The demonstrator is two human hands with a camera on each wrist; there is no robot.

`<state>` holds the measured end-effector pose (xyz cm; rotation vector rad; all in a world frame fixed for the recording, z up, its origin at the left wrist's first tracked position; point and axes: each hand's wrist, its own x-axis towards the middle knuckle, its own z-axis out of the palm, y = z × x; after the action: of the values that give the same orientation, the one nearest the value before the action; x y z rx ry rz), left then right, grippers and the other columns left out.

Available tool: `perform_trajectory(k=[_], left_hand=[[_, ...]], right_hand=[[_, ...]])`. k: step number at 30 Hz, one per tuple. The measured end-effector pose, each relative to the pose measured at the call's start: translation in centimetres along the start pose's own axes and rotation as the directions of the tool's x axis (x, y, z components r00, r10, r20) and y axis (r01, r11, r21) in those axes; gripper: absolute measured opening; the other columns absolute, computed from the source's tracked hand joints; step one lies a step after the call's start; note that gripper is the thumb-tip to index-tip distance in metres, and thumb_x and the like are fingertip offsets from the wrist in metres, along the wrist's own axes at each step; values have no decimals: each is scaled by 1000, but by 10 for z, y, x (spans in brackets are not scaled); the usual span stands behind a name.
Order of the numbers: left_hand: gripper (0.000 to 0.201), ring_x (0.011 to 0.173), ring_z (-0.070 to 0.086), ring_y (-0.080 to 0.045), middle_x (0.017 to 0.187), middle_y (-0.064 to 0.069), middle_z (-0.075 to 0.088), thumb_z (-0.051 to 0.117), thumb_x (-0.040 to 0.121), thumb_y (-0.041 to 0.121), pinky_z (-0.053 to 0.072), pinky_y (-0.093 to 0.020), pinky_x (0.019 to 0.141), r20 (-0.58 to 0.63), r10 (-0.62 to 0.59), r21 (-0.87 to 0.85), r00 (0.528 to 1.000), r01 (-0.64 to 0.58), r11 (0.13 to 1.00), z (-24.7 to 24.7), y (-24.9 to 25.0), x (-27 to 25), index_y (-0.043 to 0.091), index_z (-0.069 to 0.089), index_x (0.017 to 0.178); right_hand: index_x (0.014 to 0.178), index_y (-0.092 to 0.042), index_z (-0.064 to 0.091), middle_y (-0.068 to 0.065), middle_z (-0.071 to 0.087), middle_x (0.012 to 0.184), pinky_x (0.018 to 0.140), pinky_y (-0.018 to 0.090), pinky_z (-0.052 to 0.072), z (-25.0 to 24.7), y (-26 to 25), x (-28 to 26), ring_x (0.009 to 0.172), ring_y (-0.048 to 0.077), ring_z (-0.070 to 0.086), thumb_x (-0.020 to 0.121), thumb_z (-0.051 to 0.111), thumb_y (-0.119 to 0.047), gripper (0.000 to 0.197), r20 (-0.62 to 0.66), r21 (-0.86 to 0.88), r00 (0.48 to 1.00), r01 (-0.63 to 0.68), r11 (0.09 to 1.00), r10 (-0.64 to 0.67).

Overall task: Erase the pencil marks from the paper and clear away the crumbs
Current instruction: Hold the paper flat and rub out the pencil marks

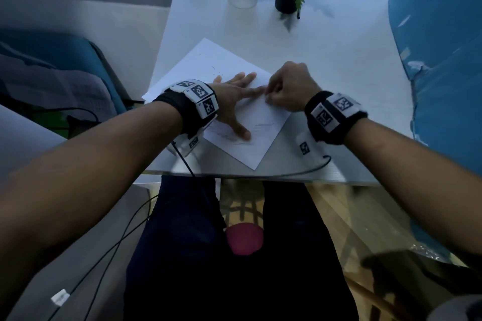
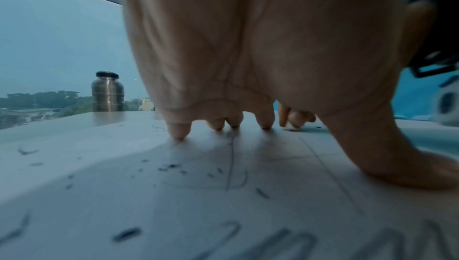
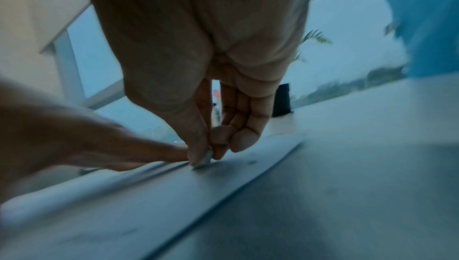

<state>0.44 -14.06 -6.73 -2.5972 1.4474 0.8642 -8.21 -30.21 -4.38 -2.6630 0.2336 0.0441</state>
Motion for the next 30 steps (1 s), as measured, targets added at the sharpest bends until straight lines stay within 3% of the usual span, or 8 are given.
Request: perform_trajectory(k=[5,9,11,14,17,21,26,30], left_hand=[[128,149,-17,-16,162,5,-22,76,55,76,-4,-60,116,-7,-38,-5,999,38,999,-1,4,-2,46,-2,153],[130,149,-17,-17,162,5,-21,76,56,75,-2,-64,116,-6,-41,-20,999,40,999,-1,6,-2,46,-6,153],[129,149,-18,-17,162,6,-23,76,55,76,-3,-63,116,-4,-42,-20,999,42,999,-1,6,-4,46,-4,153],[128,149,-18,-17,161,6,-24,76,56,75,-3,-63,116,1,-40,-19,999,40,999,-1,8,-3,46,-4,153],[130,149,-17,-18,162,5,-22,77,55,75,-2,-64,116,-4,-42,-26,999,42,999,0,7,-3,47,-6,152],[131,149,-19,-16,161,7,-24,75,52,78,-3,-63,114,4,-46,-2,999,46,999,0,6,-1,47,-3,152],[131,149,-17,-18,162,5,-20,76,55,75,-2,-64,116,-5,-38,-7,999,38,999,0,6,-3,47,-7,152],[132,149,-18,-17,161,7,-23,76,52,78,-4,-63,114,1,-34,2,999,34,999,1,5,0,47,-4,152]], right_hand=[[83,-10,80,8,75,77,70,19,46,11,-15,-8,70,18,66,72,66,-10,18,92,-42,992,95,995,-91],[86,-8,80,12,76,80,70,23,50,-5,1,3,75,25,70,71,70,-12,18,-38,-38,999,-26,999,25],[83,-7,79,10,75,78,71,25,54,7,-13,-7,70,24,69,71,67,-11,17,45,-59,998,49,997,-46],[84,-9,80,5,75,78,63,11,45,10,-16,-10,68,13,64,73,68,-11,16,107,-48,990,102,994,-96],[87,-8,79,11,76,83,69,18,46,-3,-3,2,75,24,70,74,69,-12,17,-21,-48,1000,3,999,-4],[80,-10,79,6,75,76,68,14,45,21,-30,-21,64,11,62,78,68,-16,13,159,-32,978,144,989,-137],[85,-7,80,10,75,80,66,17,41,-4,-4,2,75,23,70,72,70,-13,17,-31,-48,999,-23,999,21],[82,-9,79,5,73,74,56,2,34,17,-20,-15,60,9,58,73,70,-12,13,123,-40,986,114,993,-108]])
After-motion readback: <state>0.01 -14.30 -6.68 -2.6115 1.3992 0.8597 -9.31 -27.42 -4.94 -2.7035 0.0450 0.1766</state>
